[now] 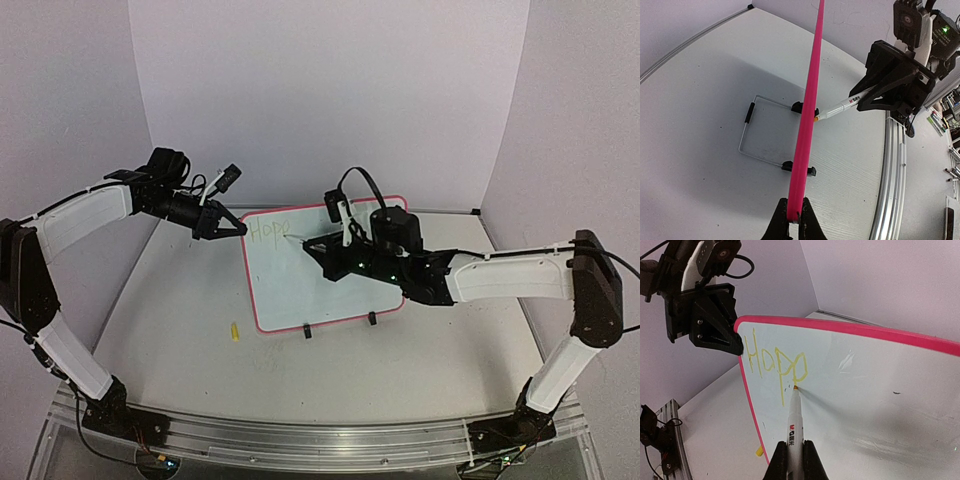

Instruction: Write a sentence on the whiteboard

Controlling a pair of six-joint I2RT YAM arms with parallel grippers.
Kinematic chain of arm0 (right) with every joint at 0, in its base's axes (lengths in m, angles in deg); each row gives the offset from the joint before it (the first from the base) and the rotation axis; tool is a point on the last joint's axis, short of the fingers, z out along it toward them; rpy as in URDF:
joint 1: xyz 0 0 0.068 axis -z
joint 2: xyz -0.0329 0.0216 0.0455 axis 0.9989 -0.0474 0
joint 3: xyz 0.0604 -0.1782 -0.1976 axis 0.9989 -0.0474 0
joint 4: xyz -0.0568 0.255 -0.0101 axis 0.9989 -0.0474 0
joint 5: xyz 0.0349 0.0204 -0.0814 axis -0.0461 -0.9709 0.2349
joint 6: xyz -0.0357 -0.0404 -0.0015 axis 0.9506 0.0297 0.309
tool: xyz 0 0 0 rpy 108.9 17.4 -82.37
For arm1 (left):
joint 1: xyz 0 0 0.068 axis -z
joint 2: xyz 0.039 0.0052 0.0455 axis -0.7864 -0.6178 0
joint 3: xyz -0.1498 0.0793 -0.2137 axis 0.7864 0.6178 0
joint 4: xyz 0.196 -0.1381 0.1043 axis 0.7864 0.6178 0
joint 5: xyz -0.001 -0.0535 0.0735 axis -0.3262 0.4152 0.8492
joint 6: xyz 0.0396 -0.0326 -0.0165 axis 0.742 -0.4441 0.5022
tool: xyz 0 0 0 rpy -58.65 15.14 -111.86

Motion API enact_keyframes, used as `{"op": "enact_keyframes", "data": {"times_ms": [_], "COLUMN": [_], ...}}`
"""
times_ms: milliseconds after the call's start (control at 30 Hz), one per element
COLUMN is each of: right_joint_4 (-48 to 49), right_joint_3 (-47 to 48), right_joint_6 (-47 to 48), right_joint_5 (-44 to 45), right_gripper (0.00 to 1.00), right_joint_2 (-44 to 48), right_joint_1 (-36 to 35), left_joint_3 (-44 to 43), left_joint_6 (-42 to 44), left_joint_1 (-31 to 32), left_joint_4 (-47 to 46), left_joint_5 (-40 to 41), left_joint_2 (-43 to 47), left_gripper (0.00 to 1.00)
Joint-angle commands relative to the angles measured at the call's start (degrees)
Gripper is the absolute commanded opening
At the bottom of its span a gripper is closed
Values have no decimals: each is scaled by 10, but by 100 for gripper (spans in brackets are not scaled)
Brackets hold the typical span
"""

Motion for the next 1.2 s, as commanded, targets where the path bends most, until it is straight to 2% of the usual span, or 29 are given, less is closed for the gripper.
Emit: {"op": "enact_keyframes", "data": {"times_ms": [0,600,1167], "right_joint_4": [-12,4,4], "right_joint_3": [-11,-35,-39], "right_joint_6": [-9,-3,-2], "right_joint_5": [13,72,54], "right_gripper": [0,0,0], "right_joint_2": [-4,36,43], "right_joint_1": [3,4,3], "left_joint_3": [-3,-3,-2], "left_joint_6": [11,11,11], "left_joint_1": [9,9,9], "left_joint_4": [11,11,11], "left_joint_5": [10,10,10], "left_joint_2": [12,14,16], "left_gripper": [0,0,0]}}
